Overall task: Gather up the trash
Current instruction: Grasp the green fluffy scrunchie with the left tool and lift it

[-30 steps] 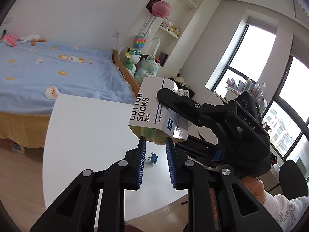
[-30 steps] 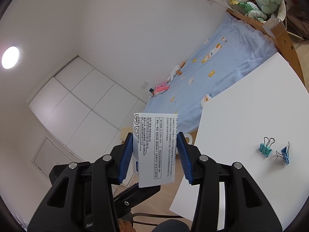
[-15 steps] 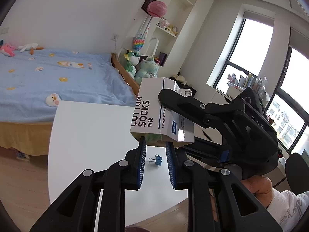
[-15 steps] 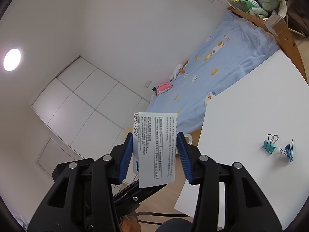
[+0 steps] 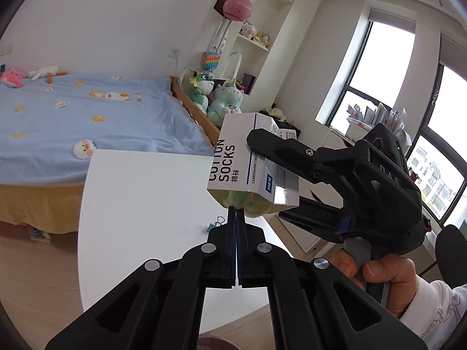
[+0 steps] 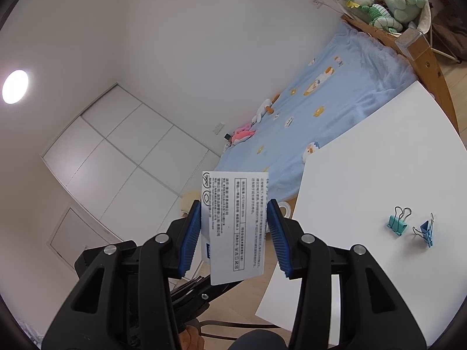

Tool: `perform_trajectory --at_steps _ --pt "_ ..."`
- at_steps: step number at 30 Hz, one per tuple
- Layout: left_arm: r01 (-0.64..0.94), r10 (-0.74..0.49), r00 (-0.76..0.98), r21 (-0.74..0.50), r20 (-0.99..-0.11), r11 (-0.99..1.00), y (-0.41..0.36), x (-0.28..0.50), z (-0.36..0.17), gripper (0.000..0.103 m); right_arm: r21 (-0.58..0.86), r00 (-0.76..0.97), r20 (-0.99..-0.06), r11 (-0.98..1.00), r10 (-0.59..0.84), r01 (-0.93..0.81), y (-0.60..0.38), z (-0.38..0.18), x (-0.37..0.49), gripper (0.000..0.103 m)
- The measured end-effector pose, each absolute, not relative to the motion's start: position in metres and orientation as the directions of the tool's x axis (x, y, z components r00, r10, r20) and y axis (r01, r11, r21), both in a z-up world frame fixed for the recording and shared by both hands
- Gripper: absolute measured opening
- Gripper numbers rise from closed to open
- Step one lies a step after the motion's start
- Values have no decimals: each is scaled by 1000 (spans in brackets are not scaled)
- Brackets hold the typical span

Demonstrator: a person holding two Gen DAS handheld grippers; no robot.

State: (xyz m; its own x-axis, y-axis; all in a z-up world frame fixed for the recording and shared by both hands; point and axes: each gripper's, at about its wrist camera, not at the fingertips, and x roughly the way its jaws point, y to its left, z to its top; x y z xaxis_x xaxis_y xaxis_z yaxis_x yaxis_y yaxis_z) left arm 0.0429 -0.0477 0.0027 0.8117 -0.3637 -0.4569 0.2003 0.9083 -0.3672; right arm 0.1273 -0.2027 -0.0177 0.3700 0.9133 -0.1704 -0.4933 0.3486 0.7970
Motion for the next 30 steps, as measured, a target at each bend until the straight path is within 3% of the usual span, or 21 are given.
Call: perform_trajectory --at_steps 14,30 --pt "199 -334 764 -290 -552 936 -49 28 -4 0 728 457 -279 496 845 -473 -222 -17 124 45" --pt "197 -266 688 -179 -675 964 -52 14 -15 0 307 449 -669 770 592 -559 -206 -20 84 45"
